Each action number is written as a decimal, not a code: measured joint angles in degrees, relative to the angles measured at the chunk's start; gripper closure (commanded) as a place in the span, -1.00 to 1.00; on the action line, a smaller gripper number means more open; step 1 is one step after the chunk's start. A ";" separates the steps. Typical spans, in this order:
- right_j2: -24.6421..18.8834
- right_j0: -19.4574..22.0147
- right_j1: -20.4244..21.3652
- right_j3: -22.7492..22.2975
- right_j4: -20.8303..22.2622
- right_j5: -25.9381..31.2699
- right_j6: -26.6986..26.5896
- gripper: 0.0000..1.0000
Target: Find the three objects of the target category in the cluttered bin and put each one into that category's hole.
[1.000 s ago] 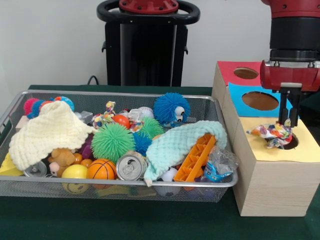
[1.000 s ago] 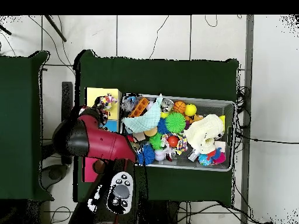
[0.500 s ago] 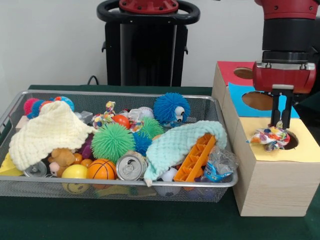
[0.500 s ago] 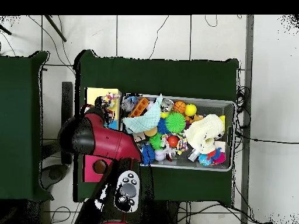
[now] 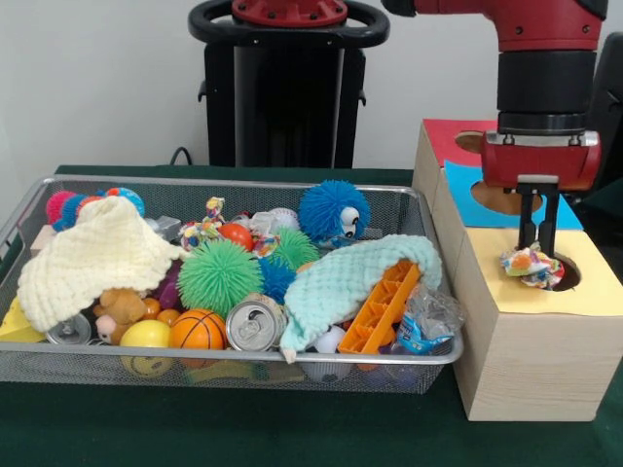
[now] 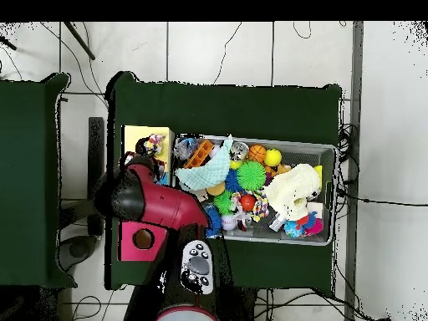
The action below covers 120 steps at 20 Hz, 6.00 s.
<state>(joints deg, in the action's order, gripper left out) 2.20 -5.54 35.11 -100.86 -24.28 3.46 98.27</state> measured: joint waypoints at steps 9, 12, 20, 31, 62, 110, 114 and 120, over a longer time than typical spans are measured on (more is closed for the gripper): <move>-3.81 2.73 -0.17 -1.12 0.98 -2.24 0.00 1.00; -4.18 2.41 -0.40 -1.14 0.98 -2.24 0.00 1.00; -4.18 1.19 -0.75 -1.12 0.96 -4.38 0.00 1.00; -2.32 -0.91 -1.13 -1.04 -1.00 -5.40 0.00 1.00; 1.98 -4.93 -2.03 -0.02 -3.54 -6.72 0.00 -1.00; 9.50 0.20 4.12 3.01 -0.21 10.99 0.00 -1.00; 8.73 2.87 6.31 3.42 1.79 14.34 0.00 -1.00; 8.52 4.85 10.56 3.95 4.68 23.33 0.00 -1.00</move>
<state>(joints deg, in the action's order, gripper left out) 10.72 -0.69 45.66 -96.92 -19.59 26.79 98.27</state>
